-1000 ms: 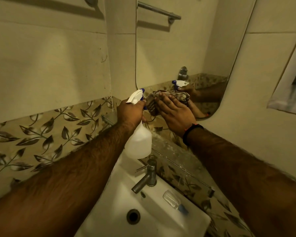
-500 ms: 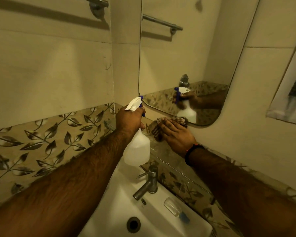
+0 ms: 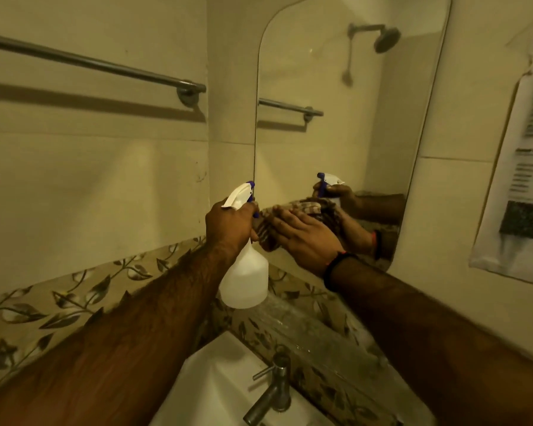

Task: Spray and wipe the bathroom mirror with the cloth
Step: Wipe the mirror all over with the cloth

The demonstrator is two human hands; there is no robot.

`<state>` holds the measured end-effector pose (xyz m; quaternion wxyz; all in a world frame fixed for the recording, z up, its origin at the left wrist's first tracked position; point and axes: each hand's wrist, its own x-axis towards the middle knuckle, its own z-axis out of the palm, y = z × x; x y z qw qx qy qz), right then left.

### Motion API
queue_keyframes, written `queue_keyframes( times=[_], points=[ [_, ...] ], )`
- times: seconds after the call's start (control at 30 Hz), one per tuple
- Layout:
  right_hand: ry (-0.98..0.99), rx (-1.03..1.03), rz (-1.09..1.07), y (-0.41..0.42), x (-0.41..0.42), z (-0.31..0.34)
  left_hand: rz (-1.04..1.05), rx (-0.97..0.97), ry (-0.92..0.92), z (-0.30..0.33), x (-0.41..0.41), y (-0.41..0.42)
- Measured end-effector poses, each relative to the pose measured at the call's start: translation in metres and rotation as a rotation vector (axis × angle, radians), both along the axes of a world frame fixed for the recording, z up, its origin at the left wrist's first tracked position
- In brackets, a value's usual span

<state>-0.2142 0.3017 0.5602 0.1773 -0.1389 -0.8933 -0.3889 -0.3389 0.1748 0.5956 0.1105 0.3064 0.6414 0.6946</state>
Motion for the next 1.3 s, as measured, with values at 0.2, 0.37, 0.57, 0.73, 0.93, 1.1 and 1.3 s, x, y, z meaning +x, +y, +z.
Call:
queue_keyframes(
  times=[0.2, 0.37, 0.57, 0.73, 0.93, 1.1, 1.3],
  points=[
    [0.157, 0.136, -0.005, 0.012, -0.013, 0.092, -0.012, 0.095, 0.075, 0.054, -0.008, 0.001],
    [0.251, 0.294, -0.008, 0.018, -0.019, 0.160, -0.019, 0.159, 0.127, 0.090, -0.017, 0.007],
    [0.333, 0.361, -0.054, 0.023, -0.030, 0.222, -0.032, 0.206, 0.132, 0.122, -0.028, 0.019],
    [0.362, 0.373, -0.090, 0.024, -0.040, 0.263, -0.038, 0.208, 0.128, 0.136, -0.039, 0.028],
    [0.406, 0.395, -0.142, 0.021, -0.047, 0.294, -0.032, 0.199, 0.133, 0.140, -0.053, 0.034],
    [0.427, 0.341, -0.218, 0.026, -0.057, 0.308, -0.026, 0.213, 0.128, 0.138, -0.060, 0.035],
    [0.425, 0.334, -0.226, 0.032, -0.073, 0.308, -0.005, 0.205, 0.141, 0.138, -0.064, 0.032]
  ],
)
